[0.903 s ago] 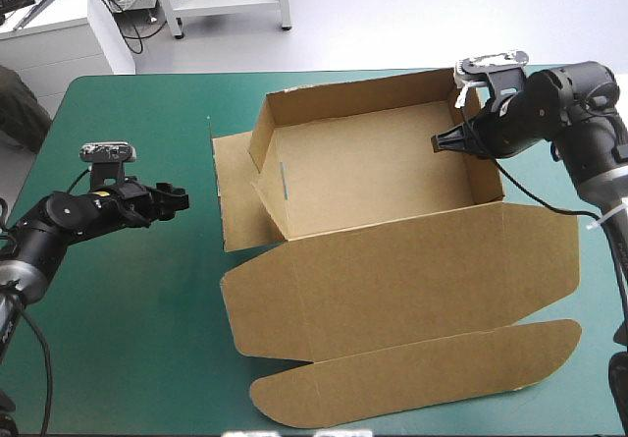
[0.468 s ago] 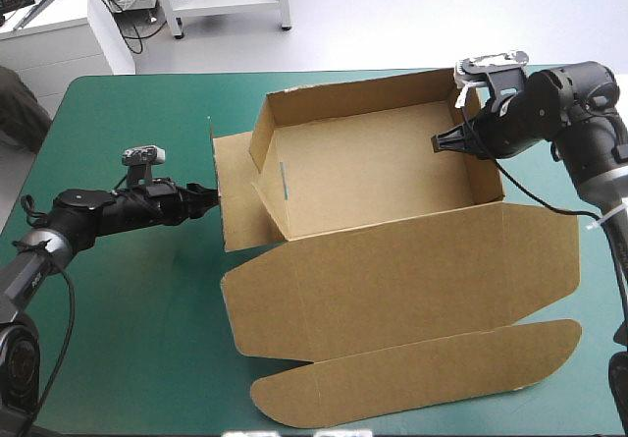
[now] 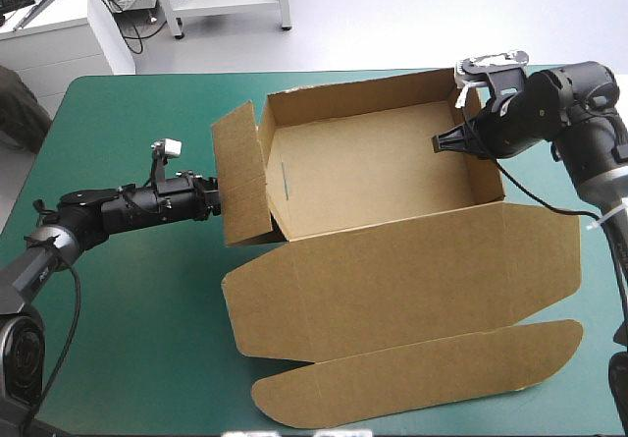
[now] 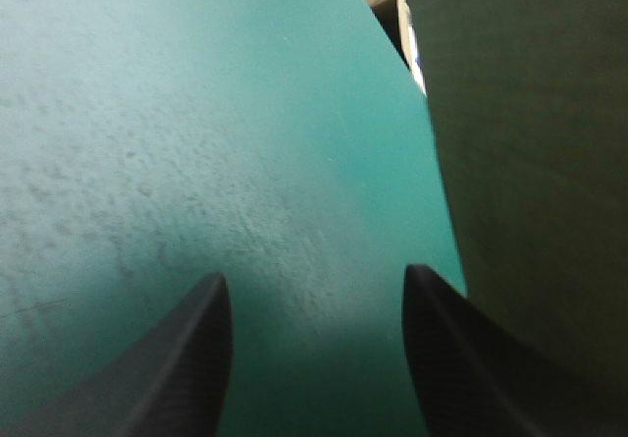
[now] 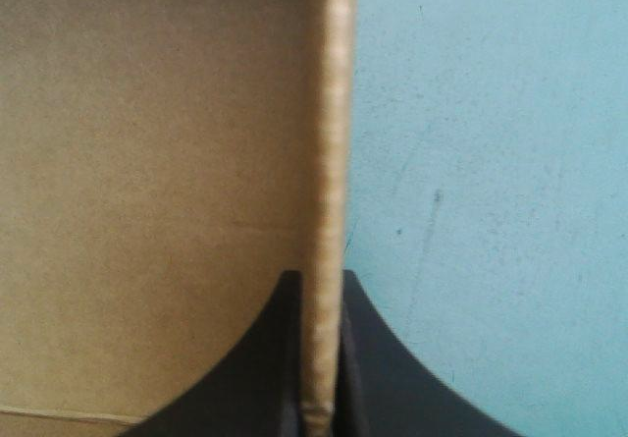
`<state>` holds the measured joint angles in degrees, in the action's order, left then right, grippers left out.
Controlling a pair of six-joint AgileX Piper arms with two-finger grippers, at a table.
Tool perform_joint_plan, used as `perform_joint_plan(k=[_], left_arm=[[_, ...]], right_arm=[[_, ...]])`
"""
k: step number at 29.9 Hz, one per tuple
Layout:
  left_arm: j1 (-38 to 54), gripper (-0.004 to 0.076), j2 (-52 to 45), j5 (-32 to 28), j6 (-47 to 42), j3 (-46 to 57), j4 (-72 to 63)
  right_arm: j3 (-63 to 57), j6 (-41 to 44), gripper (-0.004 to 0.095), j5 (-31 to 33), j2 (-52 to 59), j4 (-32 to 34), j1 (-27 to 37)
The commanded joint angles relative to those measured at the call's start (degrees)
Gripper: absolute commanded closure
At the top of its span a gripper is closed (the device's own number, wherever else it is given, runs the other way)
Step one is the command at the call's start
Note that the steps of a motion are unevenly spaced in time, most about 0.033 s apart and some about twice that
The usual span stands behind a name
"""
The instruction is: Fold the box
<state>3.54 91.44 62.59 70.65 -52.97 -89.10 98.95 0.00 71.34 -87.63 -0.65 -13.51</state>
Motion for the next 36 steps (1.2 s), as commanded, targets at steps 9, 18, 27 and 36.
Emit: perform_joint_plan(k=[9,18,27,36], left_arm=[[-4.51,0.0346,-6.65,6.77,-6.59,-11.88,-4.29],[-6.39,0.0346,-7.60,4.95,-14.35,-14.57,-3.35],[-9.07,0.0346,-10.27,-1.45,-21.86,-16.77,3.81],[-12.14,0.0346,-13.37,-12.78,-39.95,-20.87,23.84]], right_arm=[[1.77,0.00,0.0928,0.53,2.42,-0.11,0.27],[1.77,0.00,0.0928,0.53,2.42,-0.60,0.27],[1.77,0.00,0.0925,0.42,2.20,-0.30,0.02],[1.77,1.60,0.0924,-0.52,2.20,-1.18,-0.54]])
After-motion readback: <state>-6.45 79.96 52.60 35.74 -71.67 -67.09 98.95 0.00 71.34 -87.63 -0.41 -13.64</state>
